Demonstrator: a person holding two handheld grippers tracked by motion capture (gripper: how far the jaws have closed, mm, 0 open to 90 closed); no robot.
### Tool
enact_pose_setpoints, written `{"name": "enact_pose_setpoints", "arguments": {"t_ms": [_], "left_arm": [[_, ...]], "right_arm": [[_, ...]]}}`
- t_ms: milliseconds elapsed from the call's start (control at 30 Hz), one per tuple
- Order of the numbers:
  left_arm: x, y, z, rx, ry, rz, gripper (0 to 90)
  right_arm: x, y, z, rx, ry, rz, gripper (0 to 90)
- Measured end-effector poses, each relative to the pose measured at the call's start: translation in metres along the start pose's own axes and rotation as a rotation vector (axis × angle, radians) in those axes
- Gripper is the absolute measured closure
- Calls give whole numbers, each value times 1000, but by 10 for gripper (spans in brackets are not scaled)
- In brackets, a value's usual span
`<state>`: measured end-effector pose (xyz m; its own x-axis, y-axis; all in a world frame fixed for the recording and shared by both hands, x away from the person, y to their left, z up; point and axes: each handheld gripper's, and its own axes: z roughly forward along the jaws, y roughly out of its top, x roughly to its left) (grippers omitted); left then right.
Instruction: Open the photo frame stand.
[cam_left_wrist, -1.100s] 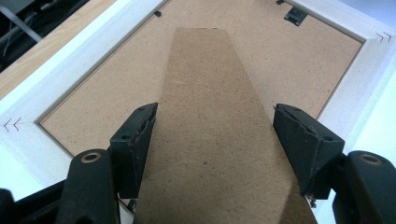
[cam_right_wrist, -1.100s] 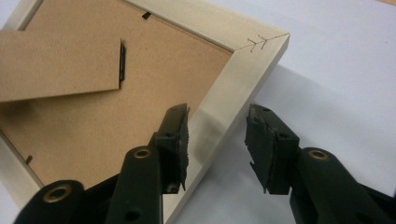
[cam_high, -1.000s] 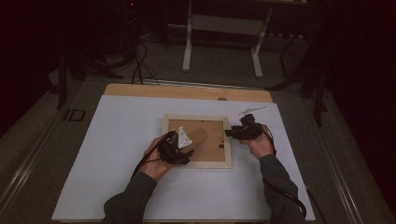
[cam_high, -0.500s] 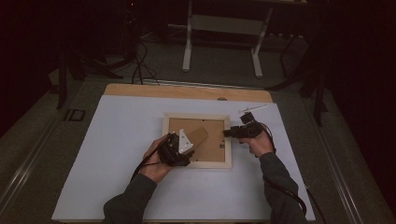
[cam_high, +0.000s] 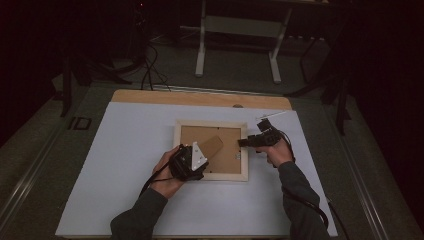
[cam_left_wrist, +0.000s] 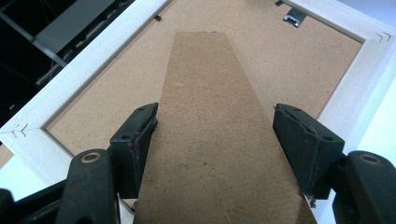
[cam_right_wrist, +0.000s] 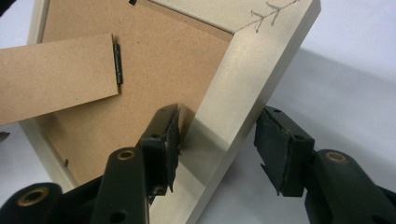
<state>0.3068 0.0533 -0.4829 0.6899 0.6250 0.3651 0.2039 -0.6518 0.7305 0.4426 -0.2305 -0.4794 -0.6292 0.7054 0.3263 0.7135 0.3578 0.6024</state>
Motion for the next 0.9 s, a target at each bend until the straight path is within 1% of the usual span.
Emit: {"name": "enact_pose_setpoints", "arguments": {"t_ms": [100,233,300,367,467,633,667,767,833,867,900], "left_arm": [[0,-1,0,-4,-3,2,342],[2,-2,0,-2,-13,-3,341],[3,-3,1,3,-24,-19,339],[6,-4,2,10,-41,-46,337],[7,-5,4,16,-54,-62,337],[9,-6,6,40,-65,-64,326],[11,-7,6,31,-88,-90,326],[16,-7,5,12,-129,-134,327],[21,-8,4,6,-167,-173,327],[24,-8,5,5,-195,-201,326],[26,-8,5,4,-206,-214,326]], "right_arm": [[-1,1,-2,5,6,11,519],[0,0,-4,2,6,18,524],[0,-1,-4,-4,4,20,525],[0,-2,-4,-13,2,23,527],[1,-3,-3,-20,-2,33,529],[1,-5,-2,-32,-5,39,531],[1,-5,-2,-33,-8,40,531],[2,-5,-3,-44,-11,30,533],[3,-6,-4,-48,-14,25,533],[4,-6,-4,-51,-16,23,534],[4,-6,-5,-52,-17,19,534]]}}
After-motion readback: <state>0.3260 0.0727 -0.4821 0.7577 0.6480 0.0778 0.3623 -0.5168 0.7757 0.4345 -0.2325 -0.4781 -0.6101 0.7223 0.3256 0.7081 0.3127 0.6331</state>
